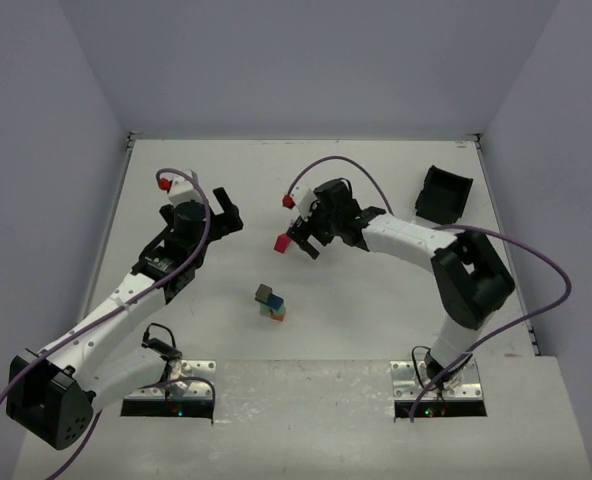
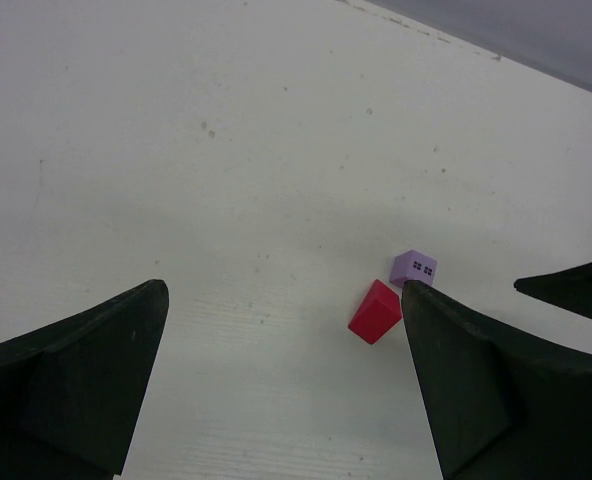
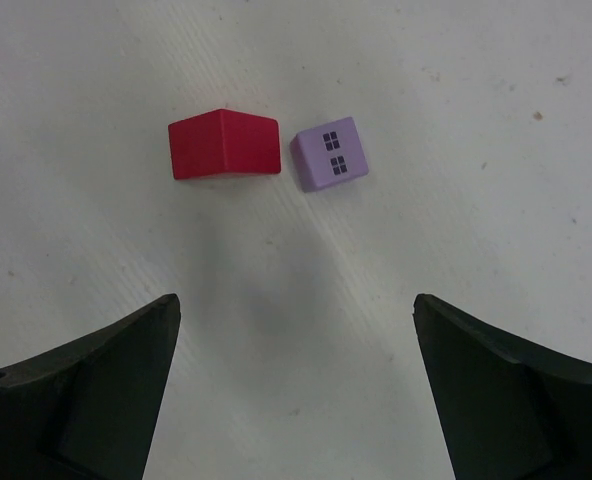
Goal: Build the wood block tower
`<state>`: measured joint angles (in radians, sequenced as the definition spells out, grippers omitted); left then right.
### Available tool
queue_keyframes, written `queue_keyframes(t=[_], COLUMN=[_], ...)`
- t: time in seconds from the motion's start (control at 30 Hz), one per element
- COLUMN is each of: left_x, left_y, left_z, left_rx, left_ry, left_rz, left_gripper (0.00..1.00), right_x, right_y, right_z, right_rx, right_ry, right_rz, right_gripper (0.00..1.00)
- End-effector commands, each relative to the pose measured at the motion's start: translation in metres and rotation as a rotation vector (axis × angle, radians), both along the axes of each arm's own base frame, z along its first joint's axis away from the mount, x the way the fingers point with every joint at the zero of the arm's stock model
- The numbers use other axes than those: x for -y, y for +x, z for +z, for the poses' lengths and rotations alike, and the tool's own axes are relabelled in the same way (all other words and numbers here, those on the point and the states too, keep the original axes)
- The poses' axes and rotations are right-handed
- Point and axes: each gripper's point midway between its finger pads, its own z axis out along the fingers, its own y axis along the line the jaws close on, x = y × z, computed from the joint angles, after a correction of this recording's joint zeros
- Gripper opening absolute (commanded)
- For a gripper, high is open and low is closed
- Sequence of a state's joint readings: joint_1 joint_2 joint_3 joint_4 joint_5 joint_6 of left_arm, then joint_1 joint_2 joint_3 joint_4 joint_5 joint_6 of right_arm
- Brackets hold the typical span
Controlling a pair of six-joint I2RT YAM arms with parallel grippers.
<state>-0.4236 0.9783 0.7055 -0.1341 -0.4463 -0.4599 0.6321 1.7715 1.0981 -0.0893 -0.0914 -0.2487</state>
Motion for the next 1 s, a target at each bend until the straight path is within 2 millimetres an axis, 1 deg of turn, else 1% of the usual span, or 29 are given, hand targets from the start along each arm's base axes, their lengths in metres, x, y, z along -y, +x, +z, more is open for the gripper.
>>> queue_keyframes(t=[0.0,0.1,0.17,0.2,0.23,0.33,0.47,0.57,0.6,0.77,0.83,0.9,0.97], left_x=[-0.003,0.000,0.000,0.000,-0.001,-0.001,0.000,-0.001,-0.001,-0.001,-0.001,0.000,-0.001], left_y=[0.011,0.011,0.011,0.012,0.012,0.014,0.016,0.016,0.015,0.015,0.015,0.015,0.015], left_z=[0.024,0.025,0.025,0.025,0.024,0.022,0.020,0.019,0.020,0.021,0.021,0.021,0.021], left_rx=[0.059,0.061,0.068,0.072,0.070,0.058,0.051,0.049,0.050,0.056,0.055,0.054,0.054], left_ry=[-0.004,-0.006,-0.008,-0.006,-0.005,0.004,0.012,0.014,0.013,0.012,0.013,0.013,0.016], left_rz=[0.028,0.011,0.008,0.012,0.016,0.021,0.017,0.018,0.018,0.018,0.015,0.013,0.019], left_gripper=[1.00,1.00,1.00,1.00,1.00,1.00,1.00,1.00,1.00,1.00,1.00,1.00,1.00], right_x=[-0.022,-0.027,-0.028,-0.028,-0.031,-0.031,-0.032,-0.031,-0.032,-0.039,-0.044,-0.046,-0.046], right_y=[0.040,0.049,0.061,0.065,0.068,0.072,0.074,0.069,0.068,0.066,0.063,0.062,0.061], right_z=[-0.002,-0.021,-0.026,-0.032,-0.032,-0.039,-0.045,-0.055,-0.055,-0.055,-0.055,-0.055,-0.055], right_rx=[0.074,0.047,0.057,0.050,0.047,0.012,-0.012,-0.053,-0.062,-0.089,-0.101,-0.110,-0.127], right_ry=[-0.007,-0.038,-0.065,-0.071,-0.059,-0.032,-0.024,-0.037,-0.032,-0.009,0.009,0.020,0.017], right_rz=[0.061,0.072,0.067,0.061,0.063,0.057,0.071,0.087,0.098,0.120,0.137,0.143,0.137], right_gripper=[0.99,0.99,0.99,0.98,0.98,0.94,0.86,0.74,0.71,0.70,0.68,0.61,0.42])
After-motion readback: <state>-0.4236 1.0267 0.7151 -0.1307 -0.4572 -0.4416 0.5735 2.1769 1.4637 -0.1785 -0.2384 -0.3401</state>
